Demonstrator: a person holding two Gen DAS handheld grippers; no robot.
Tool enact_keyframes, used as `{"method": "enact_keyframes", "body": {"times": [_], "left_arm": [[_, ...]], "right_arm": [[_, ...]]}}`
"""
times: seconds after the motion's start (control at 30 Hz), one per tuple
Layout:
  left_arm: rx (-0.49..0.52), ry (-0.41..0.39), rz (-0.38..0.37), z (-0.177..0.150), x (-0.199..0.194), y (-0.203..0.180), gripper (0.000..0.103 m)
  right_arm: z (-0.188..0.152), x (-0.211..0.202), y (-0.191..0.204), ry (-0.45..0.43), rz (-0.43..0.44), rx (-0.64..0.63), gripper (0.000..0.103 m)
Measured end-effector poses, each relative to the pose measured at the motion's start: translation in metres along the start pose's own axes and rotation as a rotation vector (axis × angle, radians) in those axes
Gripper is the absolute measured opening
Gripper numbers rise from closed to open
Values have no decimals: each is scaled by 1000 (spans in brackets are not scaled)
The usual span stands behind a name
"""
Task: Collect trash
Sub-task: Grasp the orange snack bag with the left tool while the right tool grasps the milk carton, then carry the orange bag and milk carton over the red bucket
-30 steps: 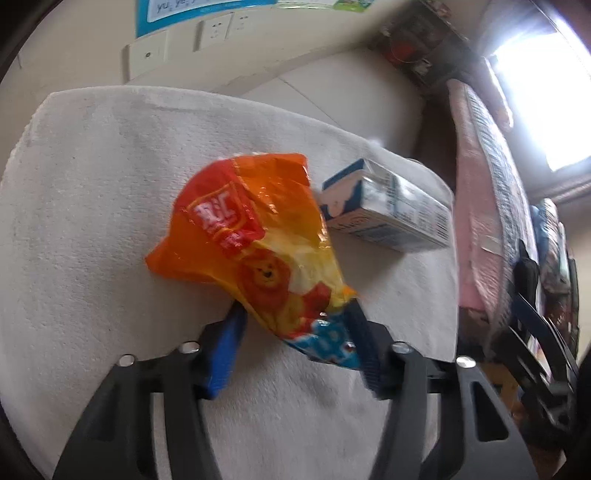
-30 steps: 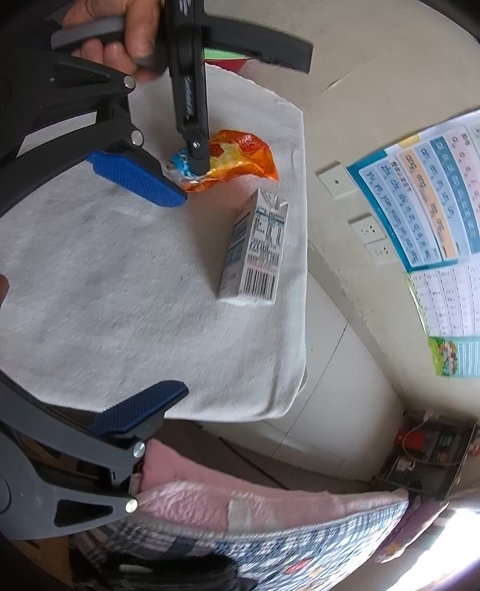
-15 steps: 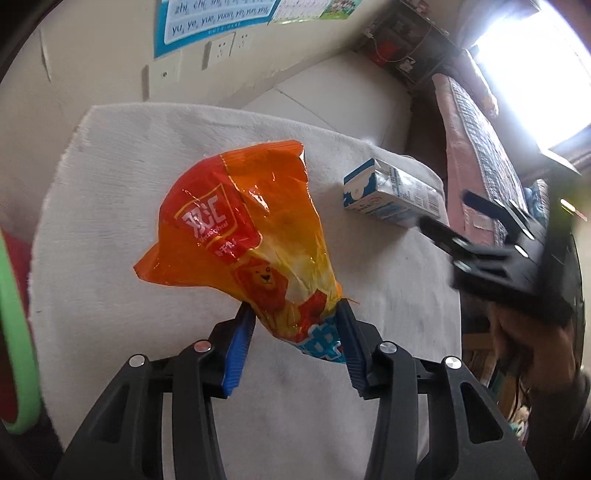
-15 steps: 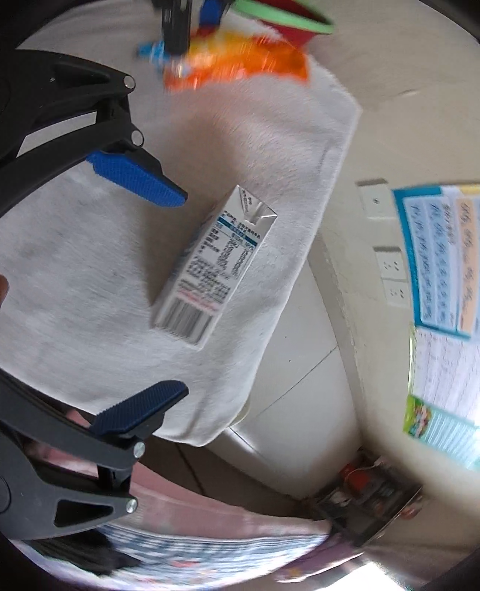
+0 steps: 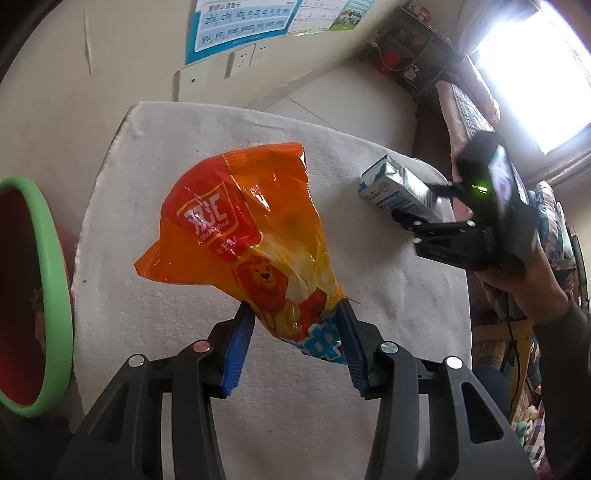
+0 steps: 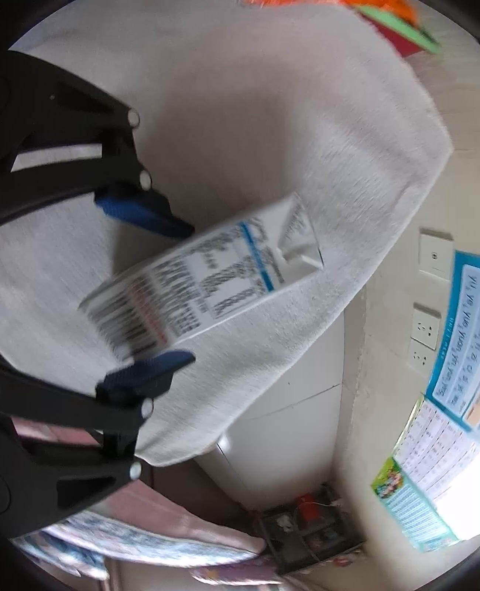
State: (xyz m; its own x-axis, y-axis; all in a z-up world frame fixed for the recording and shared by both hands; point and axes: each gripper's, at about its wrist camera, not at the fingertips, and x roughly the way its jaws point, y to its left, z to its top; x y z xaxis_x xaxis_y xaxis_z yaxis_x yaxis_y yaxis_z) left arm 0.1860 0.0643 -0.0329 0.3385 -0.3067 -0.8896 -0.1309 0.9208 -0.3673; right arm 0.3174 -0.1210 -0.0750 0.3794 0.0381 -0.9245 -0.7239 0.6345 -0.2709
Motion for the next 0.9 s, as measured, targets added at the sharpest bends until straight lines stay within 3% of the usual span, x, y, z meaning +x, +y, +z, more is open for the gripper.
{"method": "enact_keyframes", "body": {"times": [0.1,0.33,0.53,0.9], "left_arm": [[-7,-6,-5,-1,0,3,43],[15,-40,-20,-7,-12,-2,44],[25,-85,-11,-16,-34,-1,44],[11,-158,37,-41,-83,26,44]], "right_arm": [[-14,-13,0,4,12,67,40],[-53,-47,11,6,85,272,39],[-73,-89,38,-51,84,379,39],[-68,-148,70,-192,161,524,39]]}}
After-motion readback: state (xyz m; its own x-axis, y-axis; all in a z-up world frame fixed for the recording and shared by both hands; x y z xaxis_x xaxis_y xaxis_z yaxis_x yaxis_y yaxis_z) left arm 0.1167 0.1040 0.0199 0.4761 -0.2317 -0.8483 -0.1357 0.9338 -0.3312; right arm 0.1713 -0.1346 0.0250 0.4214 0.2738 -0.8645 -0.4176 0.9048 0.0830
